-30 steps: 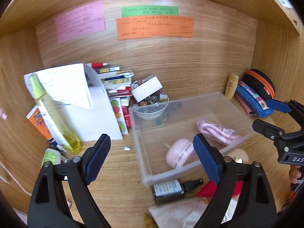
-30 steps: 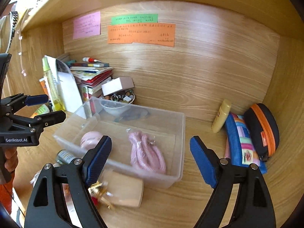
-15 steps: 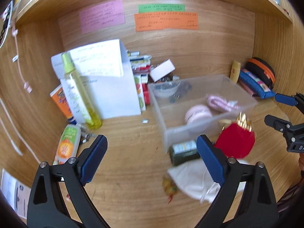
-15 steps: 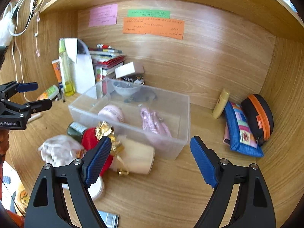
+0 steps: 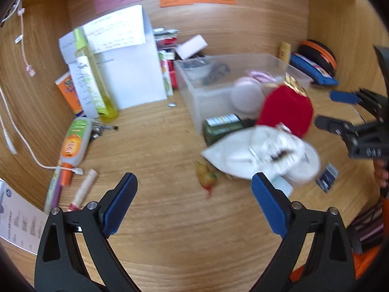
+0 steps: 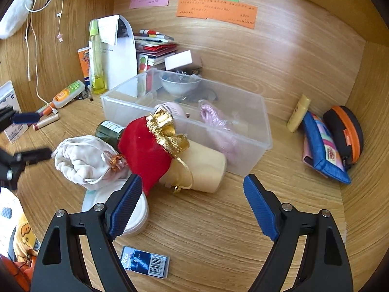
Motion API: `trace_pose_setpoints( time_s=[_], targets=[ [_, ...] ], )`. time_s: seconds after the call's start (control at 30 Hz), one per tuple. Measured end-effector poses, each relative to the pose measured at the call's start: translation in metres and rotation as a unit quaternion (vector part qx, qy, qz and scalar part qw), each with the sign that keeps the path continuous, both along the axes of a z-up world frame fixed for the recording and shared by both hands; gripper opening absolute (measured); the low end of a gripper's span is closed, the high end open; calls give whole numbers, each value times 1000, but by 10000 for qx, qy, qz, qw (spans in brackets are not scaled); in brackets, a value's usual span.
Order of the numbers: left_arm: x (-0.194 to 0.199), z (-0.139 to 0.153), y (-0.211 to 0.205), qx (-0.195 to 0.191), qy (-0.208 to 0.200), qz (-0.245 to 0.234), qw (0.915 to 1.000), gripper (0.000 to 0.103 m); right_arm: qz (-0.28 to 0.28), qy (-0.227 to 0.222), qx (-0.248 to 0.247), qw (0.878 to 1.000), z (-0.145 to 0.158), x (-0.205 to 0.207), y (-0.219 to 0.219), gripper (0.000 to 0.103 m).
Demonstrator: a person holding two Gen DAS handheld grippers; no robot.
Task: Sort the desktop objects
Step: 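Grasp the white drawstring pouch with the left tool while the right tool grasps the red velvet bag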
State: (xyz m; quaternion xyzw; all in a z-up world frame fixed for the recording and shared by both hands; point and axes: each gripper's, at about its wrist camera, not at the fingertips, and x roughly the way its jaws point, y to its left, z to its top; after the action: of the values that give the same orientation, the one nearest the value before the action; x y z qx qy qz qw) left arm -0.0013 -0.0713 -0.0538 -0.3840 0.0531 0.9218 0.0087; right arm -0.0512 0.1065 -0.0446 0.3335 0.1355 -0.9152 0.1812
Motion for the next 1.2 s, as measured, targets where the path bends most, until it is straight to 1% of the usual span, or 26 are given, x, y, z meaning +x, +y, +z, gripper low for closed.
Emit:
trace_pose_setpoints(
  time_s=[0.17,0.33,0.47,0.63,0.73,0.83,0.9,0.93,0.97,1.0,1.03,1.1,1.17,1.2],
  targets=[
    [-6,-18,18,-75,-233,-321,9992,96,69,-75,-26,9999,-4,-3,-5,83],
    [-24,-29,32,-94,-418,-458,9980,96,148,-92,61,9998,-7,-8,-12,83],
    [-36,-31,38,24,-463,-546,9974,96,231,-105,107,9996,-9,-14,-18,83],
    [-47,-32,45,34,-411,-590,9974,96,375,-76,84,9992,-11,-22,-29,83],
    [-50,-30,42,203,-390,-604,9972,96,490,-61,6,9988,-10,-24,-33,81],
    [-53,-25,38,352,-325,-597,9971,96,576,-106,-114,9982,-9,-27,-36,74],
    [-54,-23,36,431,-305,-610,9967,96,579,-164,-199,9980,-8,-31,-36,63],
    [-55,-22,35,470,-291,-603,9966,96,572,-150,-220,9980,-8,-32,-37,61],
    [-56,-22,34,496,-297,-604,9965,96,534,-126,-240,9982,-6,-34,-36,54],
    [-57,-21,34,524,-318,-612,9962,96,491,-117,-276,9983,-5,-36,-35,44],
    [-59,-21,33,565,-327,-610,9960,96,460,-131,-311,9984,-4,-38,-34,41],
    [-61,-19,33,624,-331,-594,9957,96,438,-201,-475,9977,-3,-42,-30,28],
    [-63,-17,33,674,-303,-594,9955,95,441,-278,-651,9965,-2,-45,-24,24],
    [-63,-16,33,692,-276,-592,9955,93,441,-303,-698,9961,-2,-45,-22,21]
  ],
)
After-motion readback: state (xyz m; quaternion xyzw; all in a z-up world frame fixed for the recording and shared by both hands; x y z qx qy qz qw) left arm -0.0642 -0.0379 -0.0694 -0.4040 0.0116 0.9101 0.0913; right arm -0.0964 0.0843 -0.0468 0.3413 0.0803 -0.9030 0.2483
